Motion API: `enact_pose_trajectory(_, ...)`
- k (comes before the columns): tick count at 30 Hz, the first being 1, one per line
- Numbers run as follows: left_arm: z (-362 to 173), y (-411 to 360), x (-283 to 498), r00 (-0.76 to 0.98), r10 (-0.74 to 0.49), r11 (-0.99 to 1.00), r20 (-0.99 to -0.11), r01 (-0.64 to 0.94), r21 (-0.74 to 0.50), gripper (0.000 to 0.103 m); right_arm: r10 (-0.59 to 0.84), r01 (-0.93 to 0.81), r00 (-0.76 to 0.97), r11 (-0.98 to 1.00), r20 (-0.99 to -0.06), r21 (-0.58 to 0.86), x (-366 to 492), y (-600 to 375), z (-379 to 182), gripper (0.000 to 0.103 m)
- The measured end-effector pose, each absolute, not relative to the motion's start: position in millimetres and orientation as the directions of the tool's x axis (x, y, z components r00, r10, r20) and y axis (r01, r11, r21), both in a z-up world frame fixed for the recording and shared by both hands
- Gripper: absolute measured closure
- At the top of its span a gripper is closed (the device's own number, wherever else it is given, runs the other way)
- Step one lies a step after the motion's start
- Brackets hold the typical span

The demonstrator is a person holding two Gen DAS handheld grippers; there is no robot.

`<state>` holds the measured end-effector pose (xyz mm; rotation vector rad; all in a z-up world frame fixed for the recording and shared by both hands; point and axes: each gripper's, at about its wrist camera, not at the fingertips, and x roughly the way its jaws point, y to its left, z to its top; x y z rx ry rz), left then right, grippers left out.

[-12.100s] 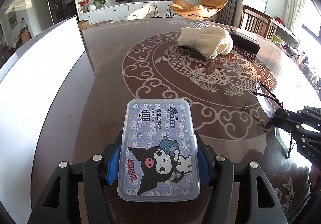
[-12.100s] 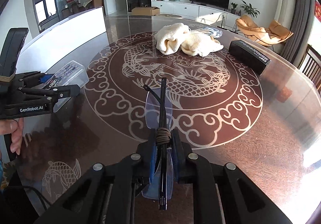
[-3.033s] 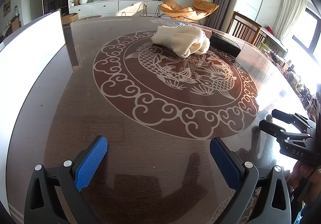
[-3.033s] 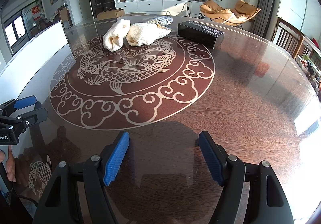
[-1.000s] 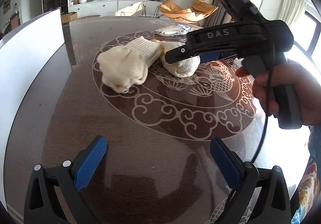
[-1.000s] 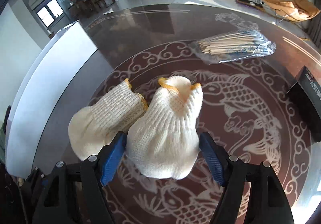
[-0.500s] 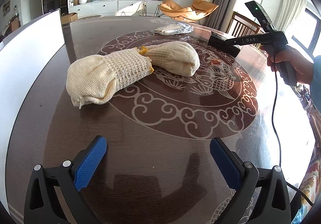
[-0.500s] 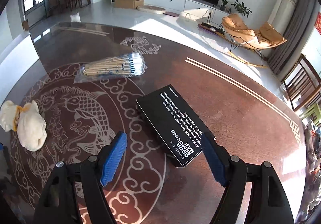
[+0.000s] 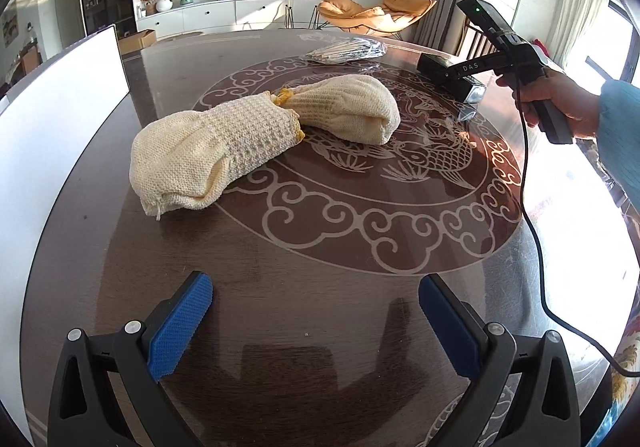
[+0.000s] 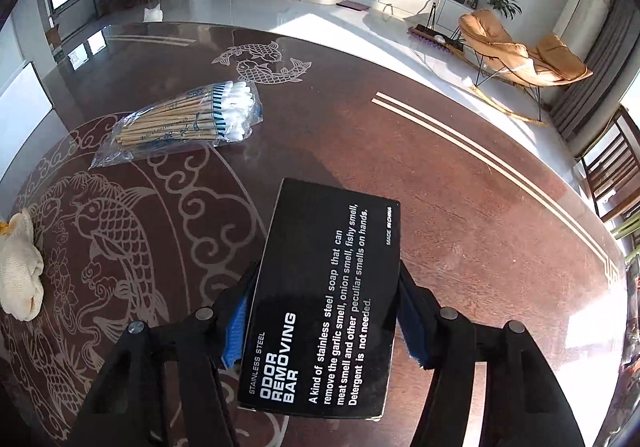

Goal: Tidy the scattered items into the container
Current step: 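Lower the right gripper onto the black odor-removing bar box and close it, then grasp a cream knit glove with the left gripper while the right holds the black box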

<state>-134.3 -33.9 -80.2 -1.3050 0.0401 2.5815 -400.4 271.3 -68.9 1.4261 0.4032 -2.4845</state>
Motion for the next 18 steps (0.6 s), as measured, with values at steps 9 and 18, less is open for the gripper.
enact_pose_trajectory(9,-77,-24,-181,-0.539,0.197,-0.968,-0.819,-0.241,-0.074,0.000,-0.186,0.348,-0.491,-0.938,-0.851,0.004,-239,256,-72,0.042)
enact_pose_trajectory(18,-66,-87,-249,-0.522,0.242,-0.941,-0.818,0.078,-0.328,0.000,-0.184,0.308,-0.569,-0.951,-0.801,-0.001,-144,265,-75,0.042)
